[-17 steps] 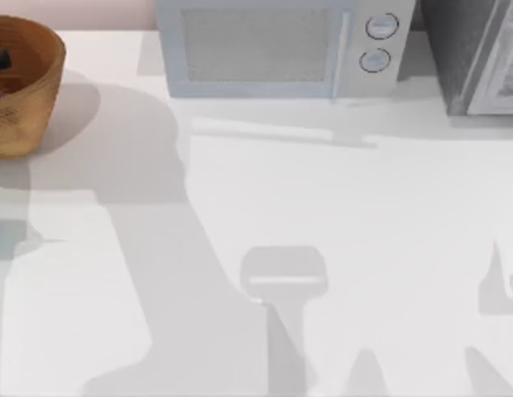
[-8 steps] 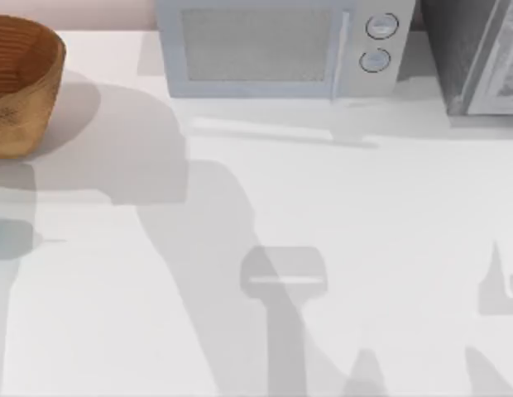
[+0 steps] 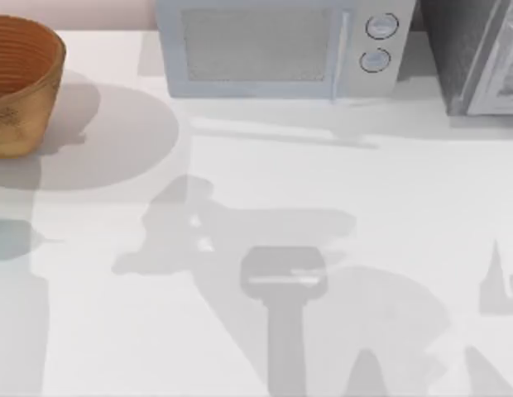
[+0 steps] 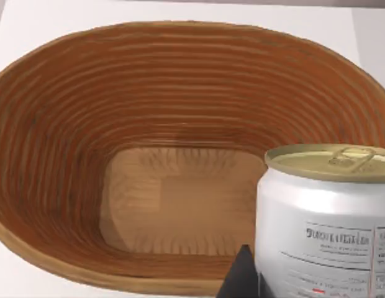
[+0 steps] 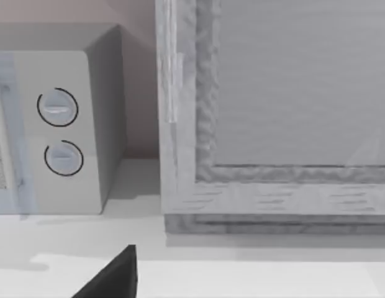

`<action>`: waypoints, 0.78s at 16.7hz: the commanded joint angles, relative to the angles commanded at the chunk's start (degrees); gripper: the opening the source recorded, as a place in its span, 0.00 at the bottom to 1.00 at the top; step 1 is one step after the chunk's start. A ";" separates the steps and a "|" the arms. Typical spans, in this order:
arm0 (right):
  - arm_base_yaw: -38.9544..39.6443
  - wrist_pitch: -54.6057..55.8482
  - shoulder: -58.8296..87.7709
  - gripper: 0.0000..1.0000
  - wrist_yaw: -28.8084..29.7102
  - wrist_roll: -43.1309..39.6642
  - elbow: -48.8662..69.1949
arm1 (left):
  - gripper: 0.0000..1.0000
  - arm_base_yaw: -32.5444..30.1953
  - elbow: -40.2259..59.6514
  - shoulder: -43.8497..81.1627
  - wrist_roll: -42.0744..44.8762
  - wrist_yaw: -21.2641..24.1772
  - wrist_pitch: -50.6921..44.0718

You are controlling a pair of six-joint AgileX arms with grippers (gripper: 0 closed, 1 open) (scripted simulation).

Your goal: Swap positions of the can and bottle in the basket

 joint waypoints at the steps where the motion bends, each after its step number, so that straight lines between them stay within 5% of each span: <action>1: 0.00 0.00 0.00 1.00 0.00 0.00 0.00 | 0.00 -0.68 -6.09 -6.79 -0.39 -0.76 3.17; 13: 0.00 0.00 0.00 1.00 0.00 0.00 0.00 | 0.00 -8.63 -68.61 -73.87 -4.85 -7.13 32.35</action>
